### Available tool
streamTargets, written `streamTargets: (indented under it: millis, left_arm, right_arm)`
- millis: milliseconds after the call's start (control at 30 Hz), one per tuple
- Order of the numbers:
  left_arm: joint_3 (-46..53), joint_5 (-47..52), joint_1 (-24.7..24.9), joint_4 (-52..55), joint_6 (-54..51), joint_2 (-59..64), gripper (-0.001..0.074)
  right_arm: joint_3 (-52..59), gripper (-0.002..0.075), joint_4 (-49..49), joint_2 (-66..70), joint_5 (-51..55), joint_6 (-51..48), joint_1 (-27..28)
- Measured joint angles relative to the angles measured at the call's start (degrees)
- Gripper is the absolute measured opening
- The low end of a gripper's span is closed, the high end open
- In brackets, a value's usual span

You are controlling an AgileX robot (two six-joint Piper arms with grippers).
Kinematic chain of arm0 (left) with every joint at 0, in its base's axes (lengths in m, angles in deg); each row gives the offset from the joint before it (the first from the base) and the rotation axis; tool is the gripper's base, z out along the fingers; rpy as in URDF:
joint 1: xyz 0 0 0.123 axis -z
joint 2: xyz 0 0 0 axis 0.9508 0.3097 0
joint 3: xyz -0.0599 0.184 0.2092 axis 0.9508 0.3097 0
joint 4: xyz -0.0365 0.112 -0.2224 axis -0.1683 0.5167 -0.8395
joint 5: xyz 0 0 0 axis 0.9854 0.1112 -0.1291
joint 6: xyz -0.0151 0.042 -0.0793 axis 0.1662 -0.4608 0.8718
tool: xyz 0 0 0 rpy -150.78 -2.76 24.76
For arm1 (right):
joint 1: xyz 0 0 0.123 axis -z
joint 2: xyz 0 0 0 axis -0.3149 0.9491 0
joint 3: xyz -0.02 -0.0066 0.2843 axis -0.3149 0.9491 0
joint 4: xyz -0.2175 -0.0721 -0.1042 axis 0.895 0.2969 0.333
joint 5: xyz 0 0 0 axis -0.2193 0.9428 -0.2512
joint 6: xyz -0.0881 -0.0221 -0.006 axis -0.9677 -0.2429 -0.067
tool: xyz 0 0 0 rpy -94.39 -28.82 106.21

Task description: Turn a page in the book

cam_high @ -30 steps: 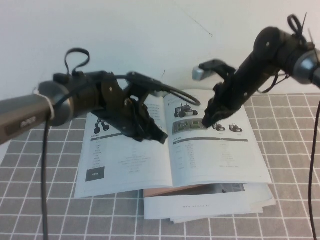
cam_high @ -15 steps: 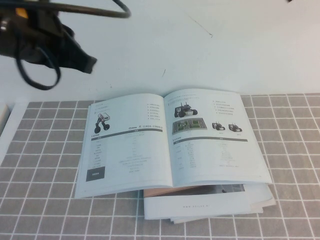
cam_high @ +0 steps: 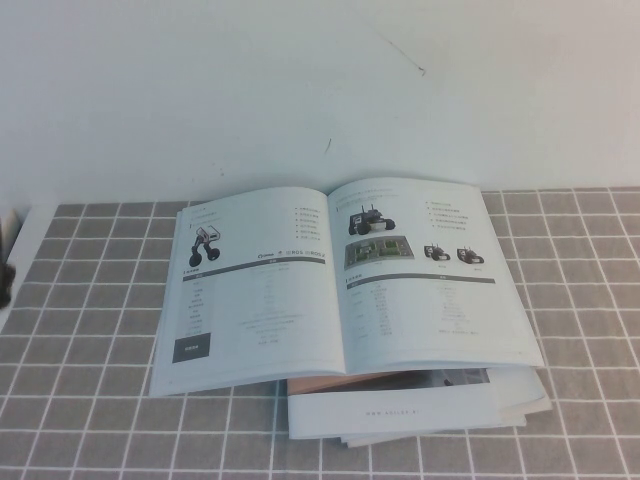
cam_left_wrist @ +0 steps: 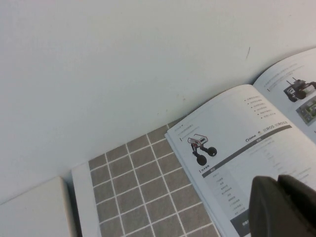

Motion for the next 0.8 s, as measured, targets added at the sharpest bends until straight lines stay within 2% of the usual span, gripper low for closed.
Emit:
streamTargets:
  millis: [167,333,467,633,800]
  left_arm:
    - [16.31,-7.91,0.00,1.54,2.47,-8.02,-0.0003]
    - [34.08,-18.47,0.00,1.54,11.51,-16.06,-0.0003]
    - [44.15,-27.78,0.00,1.54,13.48,-19.44,-0.0003]
    - [46.87,-33.60,0.00,1.54,13.69,-21.15,-0.0003]
    - [46.92,-32.12,0.00,1.54,13.85,-21.21,-0.0003]
  right_arm:
    - [22.29,-0.0002,0.00,-12.37,-11.76,1.10,0.00]
    - [45.60,-0.0002,-0.24,-26.54,-28.23,1.11,0.00]
    - [62.67,-0.0002,-1.46,-36.72,-39.83,1.49,0.00]
    - [74.95,-0.0002,-4.81,-47.23,-44.52,4.07,0.00]
    - [79.35,-0.0002,-6.43,-57.14,-40.64,4.41,0.00]
